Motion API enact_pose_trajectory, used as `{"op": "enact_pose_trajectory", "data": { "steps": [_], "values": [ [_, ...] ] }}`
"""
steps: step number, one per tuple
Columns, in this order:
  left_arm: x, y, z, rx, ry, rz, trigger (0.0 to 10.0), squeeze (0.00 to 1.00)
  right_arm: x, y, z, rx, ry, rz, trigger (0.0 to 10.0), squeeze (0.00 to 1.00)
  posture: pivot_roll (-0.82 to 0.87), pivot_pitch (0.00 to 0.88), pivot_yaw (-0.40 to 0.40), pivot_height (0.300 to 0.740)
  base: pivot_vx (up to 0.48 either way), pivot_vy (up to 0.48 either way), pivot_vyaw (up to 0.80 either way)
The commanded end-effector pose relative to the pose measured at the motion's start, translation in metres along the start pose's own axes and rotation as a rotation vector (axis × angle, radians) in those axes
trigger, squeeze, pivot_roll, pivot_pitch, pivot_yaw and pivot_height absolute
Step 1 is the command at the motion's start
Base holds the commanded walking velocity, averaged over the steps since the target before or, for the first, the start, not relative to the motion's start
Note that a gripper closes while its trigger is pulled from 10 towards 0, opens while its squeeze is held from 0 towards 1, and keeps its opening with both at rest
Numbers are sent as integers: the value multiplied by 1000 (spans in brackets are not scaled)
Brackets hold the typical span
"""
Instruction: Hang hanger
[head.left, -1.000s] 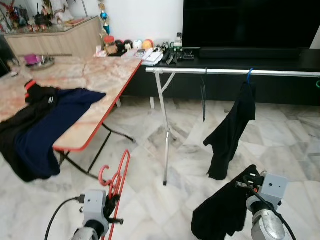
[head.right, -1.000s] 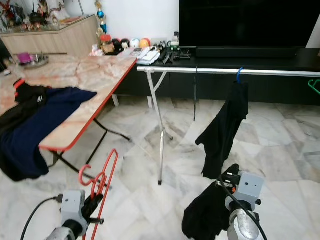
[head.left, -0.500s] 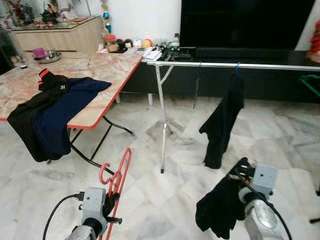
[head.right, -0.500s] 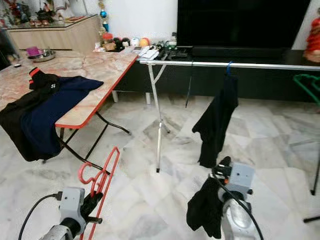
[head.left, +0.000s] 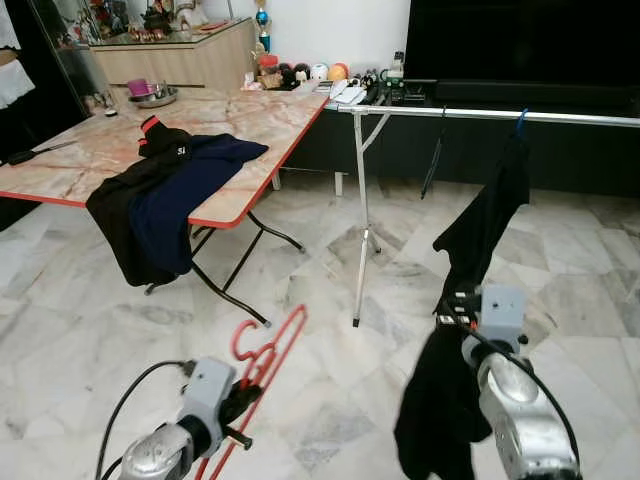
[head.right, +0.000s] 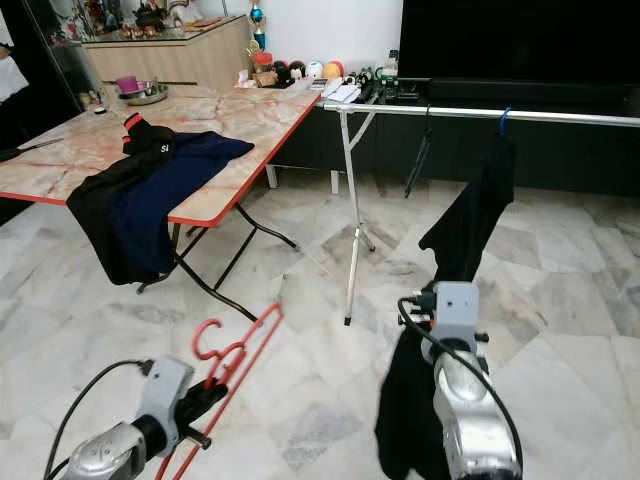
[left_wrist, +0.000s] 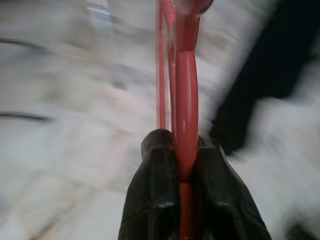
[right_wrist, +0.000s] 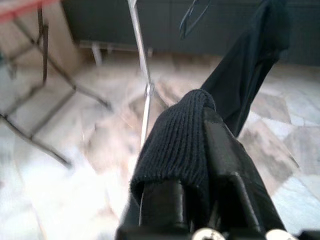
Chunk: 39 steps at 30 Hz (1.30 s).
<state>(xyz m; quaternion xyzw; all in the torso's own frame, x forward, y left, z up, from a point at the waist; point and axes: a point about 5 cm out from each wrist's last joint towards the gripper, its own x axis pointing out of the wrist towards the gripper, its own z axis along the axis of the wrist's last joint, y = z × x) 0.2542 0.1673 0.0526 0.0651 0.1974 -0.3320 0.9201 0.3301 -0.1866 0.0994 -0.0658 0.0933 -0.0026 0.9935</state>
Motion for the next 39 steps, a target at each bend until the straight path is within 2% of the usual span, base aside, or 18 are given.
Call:
{"op": "enact_pose_trajectory", "data": {
  "steps": [1, 2, 5, 7, 14, 23, 30, 37, 39],
  "values": [
    [0, -4, 6, 44, 36, -88, 10000, 0, 4, 6, 4, -49, 14, 41, 10000, 0, 85, 33, 57, 740, 0, 0, 0],
    [0, -6, 9, 83, 76, -167, 10000, 0, 10, 11, 8, -122, 27, 77, 10000, 0, 84, 29, 59, 740, 0, 0, 0],
    [0, -9, 15, 112, 119, -280, 10000, 0, 18, 19, 17, -193, 31, 125, 10000, 0, 87, 18, 60, 740, 0, 0, 0],
    [1, -8, 22, 106, 113, -311, 10000, 0, 22, 24, 23, -230, 28, 152, 10000, 0, 86, 15, 60, 740, 0, 0, 0],
    [7, -19, 38, 91, 98, -437, 10000, 0, 32, 37, 38, -227, 19, 198, 10000, 0, 89, 17, 54, 740, 0, 0, 0],
    [24, -29, 50, 47, 46, -434, 10000, 0, 37, 47, 46, -208, 21, 228, 10000, 0, 79, 29, 44, 740, 0, 0, 0],
    [32, -16, 60, 38, -2, -320, 10000, 0, 39, 52, 48, -190, 19, 238, 10000, 0, 86, 33, 38, 740, 0, 0, 0],
    [38, -13, 61, 26, -16, -264, 10000, 0, 39, 52, 46, -177, 22, 243, 10000, 0, 81, 35, 35, 740, 0, 0, 0],
    [38, -14, 61, 23, -18, -279, 10000, 0, 38, 52, 45, -176, 24, 243, 10000, 0, 80, 37, 34, 740, 0, 0, 0]
  ]
}}
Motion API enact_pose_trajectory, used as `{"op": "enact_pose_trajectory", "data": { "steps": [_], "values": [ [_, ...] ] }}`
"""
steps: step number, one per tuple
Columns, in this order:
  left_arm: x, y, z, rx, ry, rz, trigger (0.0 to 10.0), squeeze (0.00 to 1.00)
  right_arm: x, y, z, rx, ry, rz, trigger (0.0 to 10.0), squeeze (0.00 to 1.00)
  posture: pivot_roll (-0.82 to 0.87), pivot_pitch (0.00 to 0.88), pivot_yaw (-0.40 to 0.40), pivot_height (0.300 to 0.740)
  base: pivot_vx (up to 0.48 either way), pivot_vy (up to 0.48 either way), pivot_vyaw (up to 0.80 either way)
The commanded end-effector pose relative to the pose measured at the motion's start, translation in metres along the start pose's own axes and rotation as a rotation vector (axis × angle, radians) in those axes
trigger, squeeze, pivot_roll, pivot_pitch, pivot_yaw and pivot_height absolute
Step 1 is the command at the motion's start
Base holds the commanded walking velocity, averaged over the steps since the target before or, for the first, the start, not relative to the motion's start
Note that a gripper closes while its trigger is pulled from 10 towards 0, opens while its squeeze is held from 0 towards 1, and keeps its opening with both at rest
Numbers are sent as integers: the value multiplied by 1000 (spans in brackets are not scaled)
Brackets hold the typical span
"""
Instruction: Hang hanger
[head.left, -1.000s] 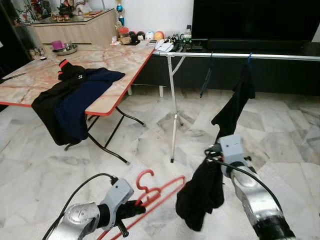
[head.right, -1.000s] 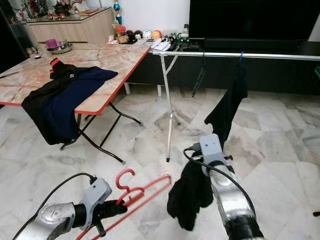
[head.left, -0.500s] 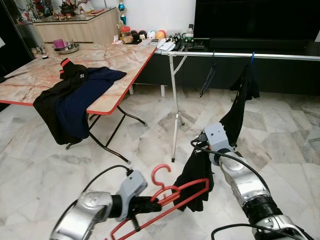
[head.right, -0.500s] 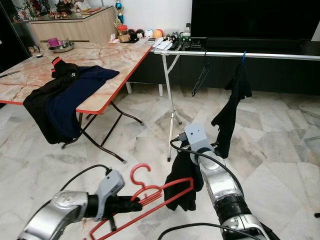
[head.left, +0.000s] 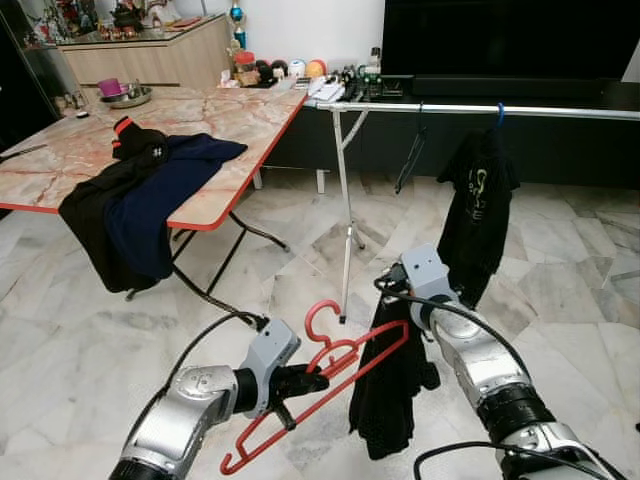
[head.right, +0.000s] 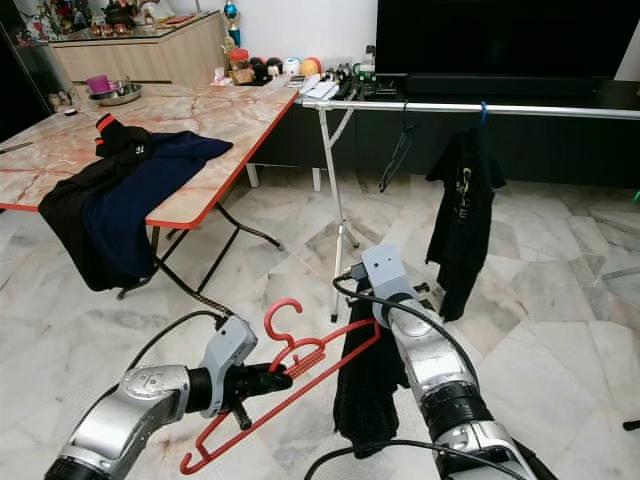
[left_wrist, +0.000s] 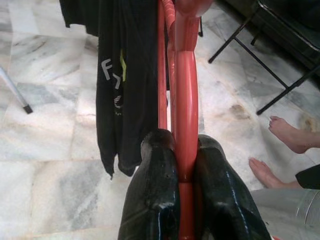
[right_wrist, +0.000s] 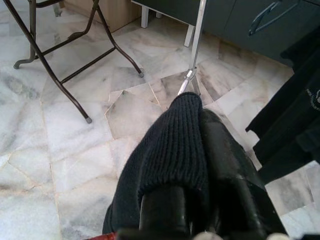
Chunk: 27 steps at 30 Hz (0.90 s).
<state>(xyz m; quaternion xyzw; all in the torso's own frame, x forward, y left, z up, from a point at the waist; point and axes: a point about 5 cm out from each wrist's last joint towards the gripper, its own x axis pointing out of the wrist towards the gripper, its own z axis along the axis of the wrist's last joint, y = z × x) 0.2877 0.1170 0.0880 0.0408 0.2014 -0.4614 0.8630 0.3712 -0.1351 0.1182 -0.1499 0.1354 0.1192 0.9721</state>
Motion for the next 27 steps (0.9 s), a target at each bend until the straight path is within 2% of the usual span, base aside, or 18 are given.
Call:
{"op": "enact_pose_trajectory", "data": {
  "steps": [1, 5, 8, 16, 27],
  "values": [
    [-2, 2, 6, 8, -20, -13, 10000, 0, 2, 1, 12, 12, -45, 7, 10000, 0, 81, 36, 34, 740, 0, 0, 0],
    [-3, -1, 10, 14, -28, -47, 10000, 0, 3, 0, 7, 5, -30, 4, 10000, 0, 86, 37, 32, 740, 0, 0, 0],
    [-3, 1, 14, -6, -65, -27, 10000, 0, 3, 1, 5, 8, -24, 7, 10000, 0, 86, 36, 32, 740, 0, 0, 0],
    [-1, 5, 17, 3, -81, 6, 10000, 0, 2, 4, -1, 25, -7, 10, 10000, 0, 86, 32, 32, 740, 0, 0, 0],
    [0, 13, 6, -3, -37, 91, 10000, 0, -1, 3, -5, 56, -4, 0, 10000, 0, 81, 25, 35, 740, 0, 0, 0]
  ]
}}
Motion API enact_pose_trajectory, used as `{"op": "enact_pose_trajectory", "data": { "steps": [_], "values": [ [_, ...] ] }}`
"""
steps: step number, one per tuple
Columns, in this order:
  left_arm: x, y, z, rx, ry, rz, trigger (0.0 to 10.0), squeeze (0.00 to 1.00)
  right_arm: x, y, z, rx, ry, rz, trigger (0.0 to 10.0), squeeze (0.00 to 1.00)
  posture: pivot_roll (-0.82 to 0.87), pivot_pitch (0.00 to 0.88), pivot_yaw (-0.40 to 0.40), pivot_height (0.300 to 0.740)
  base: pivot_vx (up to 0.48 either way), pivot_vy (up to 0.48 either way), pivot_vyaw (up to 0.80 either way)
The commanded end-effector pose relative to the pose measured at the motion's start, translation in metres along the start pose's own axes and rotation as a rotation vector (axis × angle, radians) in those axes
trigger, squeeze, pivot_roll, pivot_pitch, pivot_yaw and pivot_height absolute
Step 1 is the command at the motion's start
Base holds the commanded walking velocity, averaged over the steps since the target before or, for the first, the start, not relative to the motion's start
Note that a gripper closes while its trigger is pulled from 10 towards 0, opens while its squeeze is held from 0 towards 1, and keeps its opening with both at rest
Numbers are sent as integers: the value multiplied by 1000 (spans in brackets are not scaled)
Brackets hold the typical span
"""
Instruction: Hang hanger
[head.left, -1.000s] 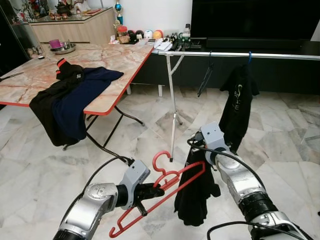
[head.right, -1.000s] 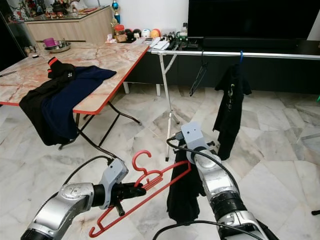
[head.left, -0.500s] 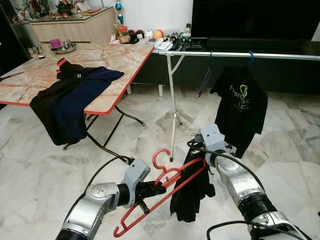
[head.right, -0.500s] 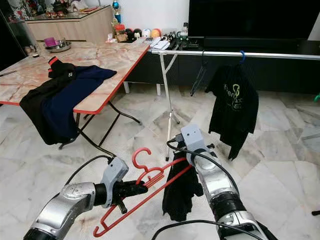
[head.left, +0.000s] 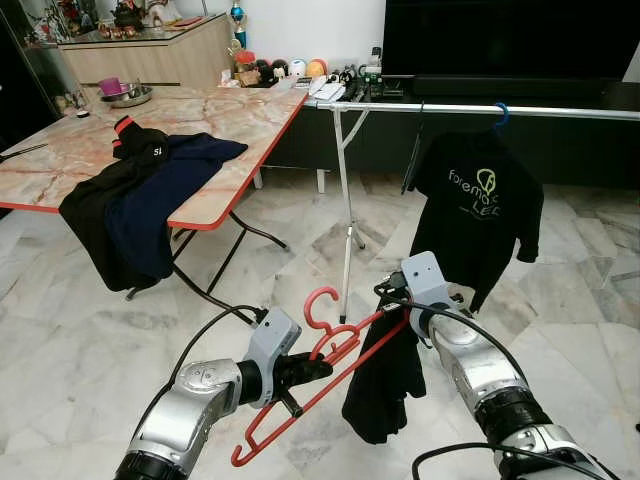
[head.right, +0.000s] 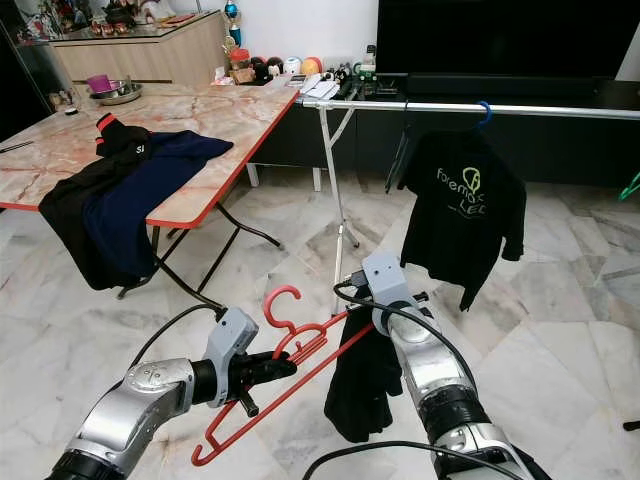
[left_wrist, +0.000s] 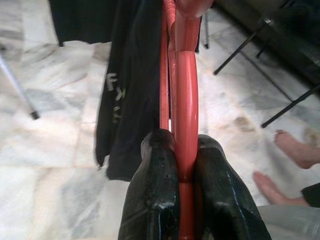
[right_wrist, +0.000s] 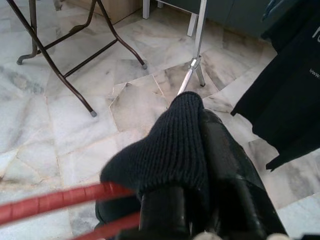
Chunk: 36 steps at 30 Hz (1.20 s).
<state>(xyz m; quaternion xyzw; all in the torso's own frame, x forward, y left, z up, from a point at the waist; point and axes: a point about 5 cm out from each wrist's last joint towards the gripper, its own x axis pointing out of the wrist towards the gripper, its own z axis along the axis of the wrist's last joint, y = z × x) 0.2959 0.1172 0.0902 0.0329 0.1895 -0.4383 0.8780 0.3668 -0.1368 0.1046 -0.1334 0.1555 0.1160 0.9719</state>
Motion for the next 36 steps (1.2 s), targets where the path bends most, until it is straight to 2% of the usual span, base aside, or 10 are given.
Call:
{"op": "enact_pose_trajectory", "data": {
  "steps": [1, 14, 18, 21, 26, 29, 31, 32, 33, 36],
  "values": [
    [-3, 7, 2, 9, -7, 46, 10000, 0, -1, 0, 9, 21, -42, -2, 10000, 0, 83, 24, 35, 740, 0, 0, 0],
    [1, 8, 6, 10, -42, 57, 10000, 0, -12, 10, 25, 59, -104, 86, 10000, 0, 77, 25, 33, 740, 0, 0, 0],
    [4, 11, 8, 18, -53, 96, 10000, 0, -19, 13, 29, 91, -105, 91, 10000, 0, 69, 30, 35, 740, 0, 0, 0],
    [5, 10, 9, 3, -65, 76, 10000, 0, -22, 17, 28, 144, -109, 116, 10000, 0, 65, 33, 37, 740, 0, 0, 0],
    [6, 6, 9, -12, -73, 44, 10000, 0, -27, 17, 28, 182, -109, 122, 10000, 0, 67, 40, 37, 740, 0, 0, 0],
    [5, 5, 8, -12, -58, 27, 10000, 0, -33, 19, 37, 283, -131, 151, 10000, 0, 63, 45, 37, 740, 0, 0, 0],
    [5, 4, 7, -12, -57, 20, 10000, 0, -35, 20, 39, 299, -135, 157, 10000, 0, 63, 45, 37, 740, 0, 0, 0],
    [5, 4, 6, -10, -52, 17, 10000, 0, -38, 23, 44, 350, -151, 174, 10000, 0, 63, 45, 37, 740, 0, 0, 0],
    [6, 3, 4, -8, -49, 25, 10000, 0, -45, 28, 50, 447, -168, 215, 10000, 0, 62, 45, 36, 740, 0, 0, 0],
    [6, 3, 4, -9, -51, 24, 10000, 0, -49, 33, 45, 455, -152, 233, 10000, 0, 60, 44, 38, 740, 0, 0, 0]
  ]
}}
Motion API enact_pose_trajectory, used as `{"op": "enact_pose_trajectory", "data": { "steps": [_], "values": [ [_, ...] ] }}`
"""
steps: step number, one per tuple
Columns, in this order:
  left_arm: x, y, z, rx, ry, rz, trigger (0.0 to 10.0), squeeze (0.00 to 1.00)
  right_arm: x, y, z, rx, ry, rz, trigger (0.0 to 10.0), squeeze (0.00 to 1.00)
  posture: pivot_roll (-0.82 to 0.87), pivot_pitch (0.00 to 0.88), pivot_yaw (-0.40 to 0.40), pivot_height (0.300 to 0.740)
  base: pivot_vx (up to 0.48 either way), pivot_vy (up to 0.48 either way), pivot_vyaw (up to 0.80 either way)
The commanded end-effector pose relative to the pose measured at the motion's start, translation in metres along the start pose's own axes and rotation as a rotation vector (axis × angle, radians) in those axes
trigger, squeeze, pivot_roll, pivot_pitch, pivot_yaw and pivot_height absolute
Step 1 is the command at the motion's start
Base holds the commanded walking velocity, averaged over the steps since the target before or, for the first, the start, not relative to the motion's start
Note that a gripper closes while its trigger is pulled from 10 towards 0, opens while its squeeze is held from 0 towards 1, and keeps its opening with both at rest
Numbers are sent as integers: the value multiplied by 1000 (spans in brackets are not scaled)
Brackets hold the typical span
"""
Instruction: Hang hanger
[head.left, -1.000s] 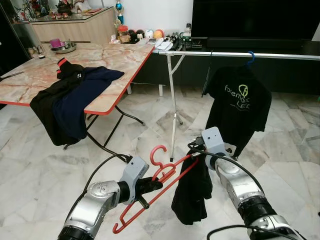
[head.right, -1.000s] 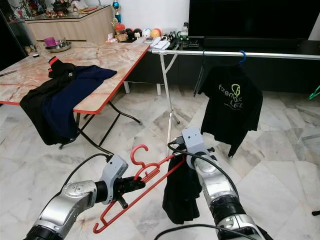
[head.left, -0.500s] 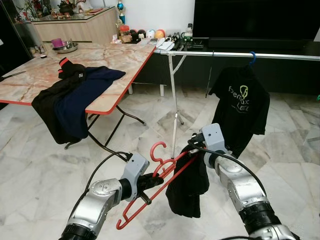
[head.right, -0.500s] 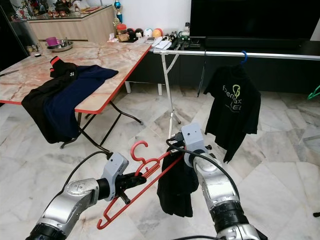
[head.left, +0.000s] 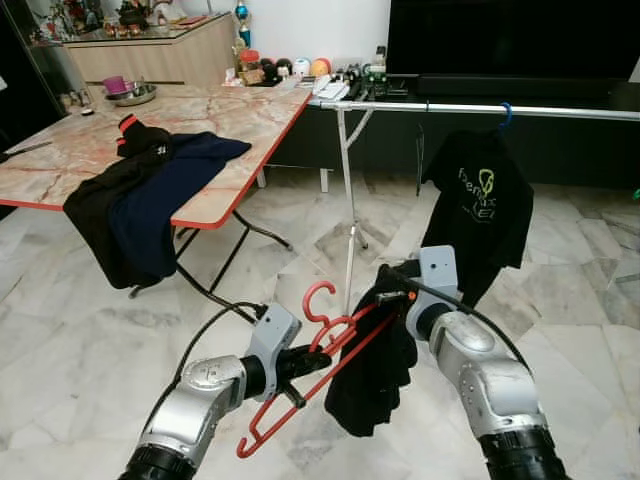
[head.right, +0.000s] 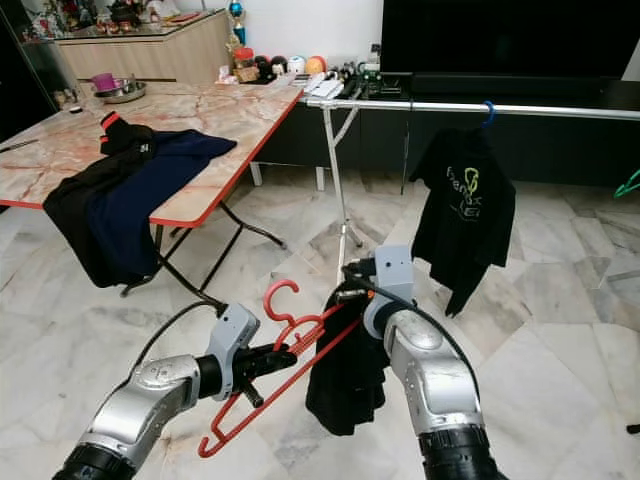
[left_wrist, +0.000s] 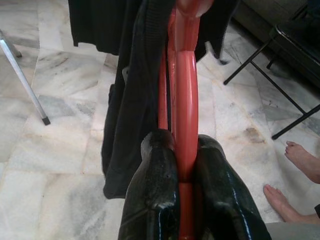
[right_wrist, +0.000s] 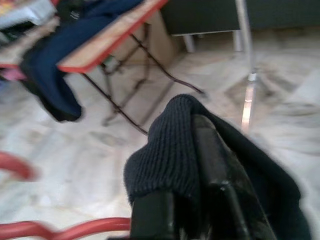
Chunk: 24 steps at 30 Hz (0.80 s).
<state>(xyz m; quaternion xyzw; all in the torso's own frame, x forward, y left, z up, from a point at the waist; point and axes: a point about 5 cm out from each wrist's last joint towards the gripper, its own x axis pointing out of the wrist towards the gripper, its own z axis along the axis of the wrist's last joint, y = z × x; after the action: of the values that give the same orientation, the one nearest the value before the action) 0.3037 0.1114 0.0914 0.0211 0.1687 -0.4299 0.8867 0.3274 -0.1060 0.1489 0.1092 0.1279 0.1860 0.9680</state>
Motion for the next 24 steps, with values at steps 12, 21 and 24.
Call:
{"op": "enact_pose_trajectory", "data": {
  "steps": [12, 21, 24],
  "values": [
    [-2, 0, 3, -24, -36, -10, 10000, 0, -24, 17, 3, -80, -41, 235, 10000, 0, 57, 32, 39, 740, 0, 0, 0],
    [0, -2, 6, -35, -53, -19, 10000, 0, -30, 9, 2, -221, -62, 277, 10000, 0, 56, 41, 40, 740, 0, 0, 0],
    [-1, -2, 6, -45, -59, -14, 10000, 0, -29, -12, -8, -231, -6, 180, 10000, 0, 58, 53, 39, 740, 0, 0, 0]
  ]
}}
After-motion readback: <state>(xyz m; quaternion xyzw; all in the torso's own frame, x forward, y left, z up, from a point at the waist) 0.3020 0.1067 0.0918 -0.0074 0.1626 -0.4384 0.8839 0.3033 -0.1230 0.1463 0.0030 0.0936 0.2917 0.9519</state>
